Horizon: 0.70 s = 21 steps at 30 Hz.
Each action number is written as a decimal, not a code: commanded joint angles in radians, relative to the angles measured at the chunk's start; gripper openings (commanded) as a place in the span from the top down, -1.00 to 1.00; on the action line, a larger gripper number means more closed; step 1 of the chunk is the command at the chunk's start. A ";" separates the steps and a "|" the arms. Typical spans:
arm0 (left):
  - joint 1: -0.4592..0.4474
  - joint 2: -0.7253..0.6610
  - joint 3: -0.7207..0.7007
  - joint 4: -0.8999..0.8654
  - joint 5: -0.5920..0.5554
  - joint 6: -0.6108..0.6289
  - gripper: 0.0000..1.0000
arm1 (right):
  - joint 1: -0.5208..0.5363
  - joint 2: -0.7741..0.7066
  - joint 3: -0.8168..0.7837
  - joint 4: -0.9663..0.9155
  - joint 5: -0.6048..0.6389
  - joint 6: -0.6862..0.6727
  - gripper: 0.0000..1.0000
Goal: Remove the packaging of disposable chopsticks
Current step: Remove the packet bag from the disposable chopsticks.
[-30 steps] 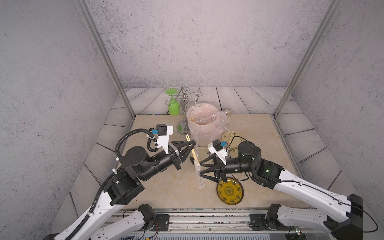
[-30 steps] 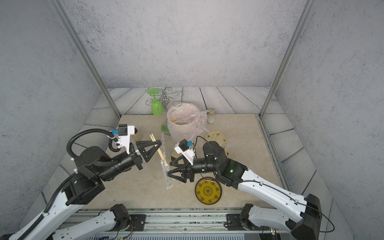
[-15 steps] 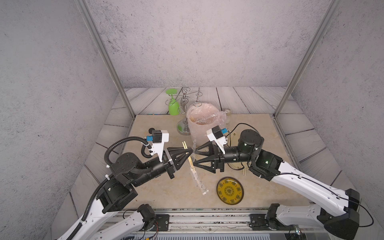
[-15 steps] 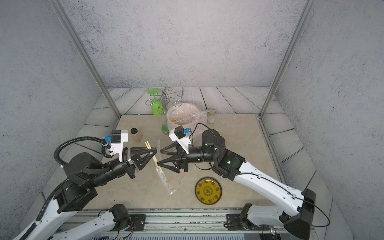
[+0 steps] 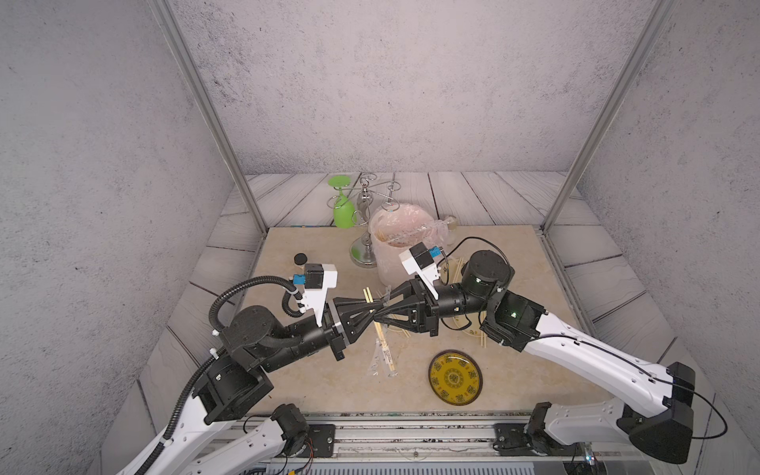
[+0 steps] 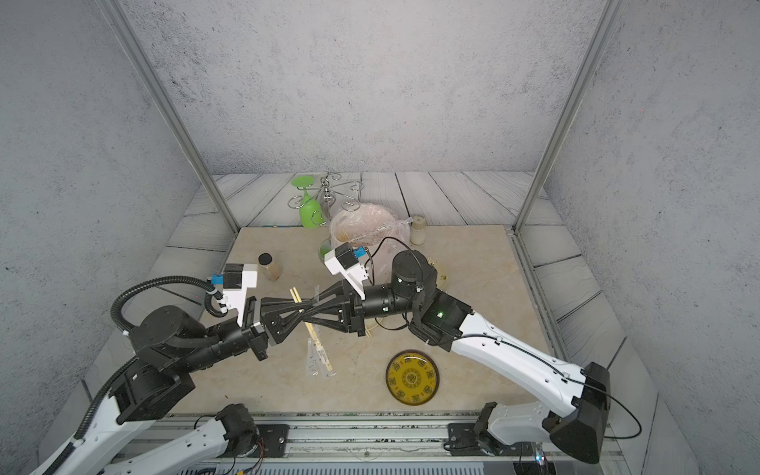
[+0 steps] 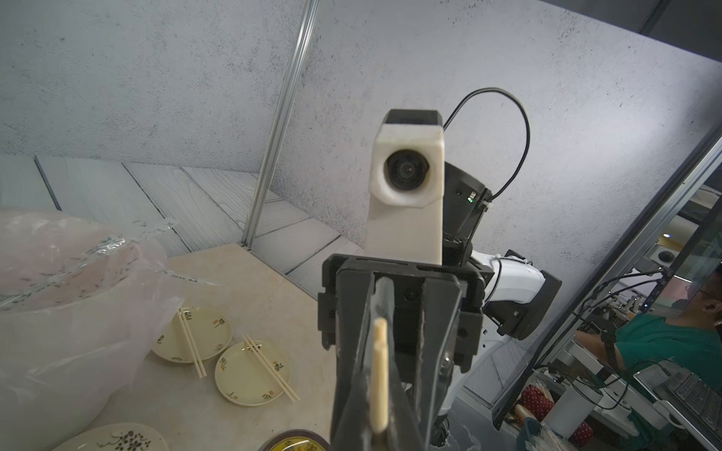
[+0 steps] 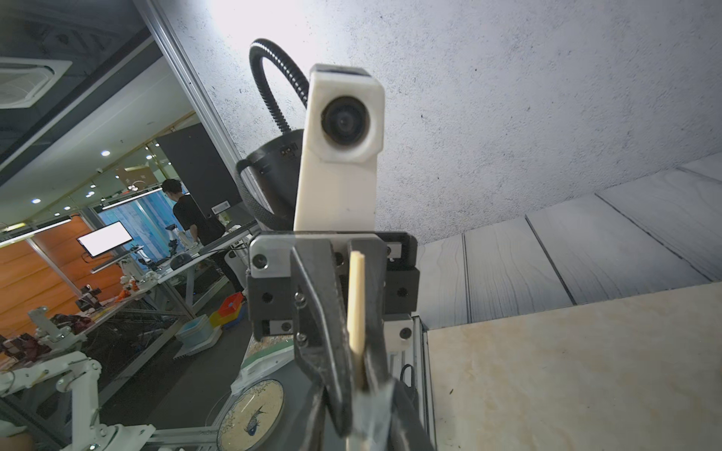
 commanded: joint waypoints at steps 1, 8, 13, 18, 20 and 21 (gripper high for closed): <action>0.001 -0.012 -0.005 0.025 -0.009 0.016 1.00 | 0.000 -0.002 0.005 0.012 0.011 -0.004 0.63; 0.001 -0.058 0.003 -0.001 -0.066 0.041 1.00 | -0.001 -0.001 0.004 -0.024 0.050 -0.009 0.94; 0.000 -0.095 -0.016 -0.016 -0.143 0.056 1.00 | -0.002 0.000 -0.016 -0.018 0.072 0.005 1.00; 0.001 -0.124 -0.030 0.020 -0.208 0.053 1.00 | -0.001 -0.010 -0.019 -0.118 0.100 -0.057 1.00; 0.001 -0.135 -0.035 0.042 -0.226 0.048 1.00 | 0.000 -0.013 -0.024 -0.148 0.100 -0.070 0.92; 0.001 -0.135 -0.035 0.052 -0.227 0.044 1.00 | -0.002 -0.016 -0.032 -0.137 0.094 -0.059 0.88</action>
